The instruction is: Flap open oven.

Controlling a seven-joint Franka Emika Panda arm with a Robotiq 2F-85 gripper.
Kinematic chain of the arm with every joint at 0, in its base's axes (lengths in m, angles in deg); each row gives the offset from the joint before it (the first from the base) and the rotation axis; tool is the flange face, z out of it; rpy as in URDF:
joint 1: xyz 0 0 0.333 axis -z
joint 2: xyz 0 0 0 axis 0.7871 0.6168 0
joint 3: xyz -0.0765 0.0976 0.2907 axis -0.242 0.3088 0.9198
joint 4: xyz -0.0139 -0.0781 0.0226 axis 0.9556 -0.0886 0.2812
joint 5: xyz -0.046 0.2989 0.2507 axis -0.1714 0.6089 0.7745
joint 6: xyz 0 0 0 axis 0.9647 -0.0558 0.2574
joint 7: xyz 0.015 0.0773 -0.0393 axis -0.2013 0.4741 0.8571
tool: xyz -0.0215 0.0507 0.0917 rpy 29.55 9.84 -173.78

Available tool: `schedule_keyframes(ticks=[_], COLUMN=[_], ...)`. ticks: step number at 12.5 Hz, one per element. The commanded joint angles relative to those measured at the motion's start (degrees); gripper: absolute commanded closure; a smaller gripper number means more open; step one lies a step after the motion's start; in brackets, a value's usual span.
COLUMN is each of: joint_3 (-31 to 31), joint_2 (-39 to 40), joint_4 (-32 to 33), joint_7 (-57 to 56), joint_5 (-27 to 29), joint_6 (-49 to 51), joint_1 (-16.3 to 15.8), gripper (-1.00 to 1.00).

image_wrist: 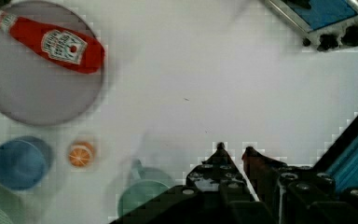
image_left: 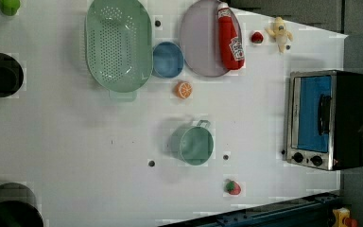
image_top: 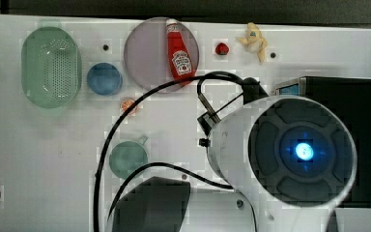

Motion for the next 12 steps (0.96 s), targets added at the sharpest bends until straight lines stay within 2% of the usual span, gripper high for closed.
schedule_keyframes(ticks=[1,4,8,12], joint_3=[-4.47,-7.78,-11.96,-16.52], joint_2=[0.85,1.95,3.18,5.54], joint_4=[3.61,7.18,12.96,17.33], joint_7=[-2.14,-13.28,-29.56,-46.45], joint_5=[-0.24,-2.3,-9.81,-11.17], joint_6=[-0.34,-4.75,-16.14,-26.34], joint_1=[0.64,0.94,1.11,1.18], gripper=[0.65,0.65,0.65,0.65])
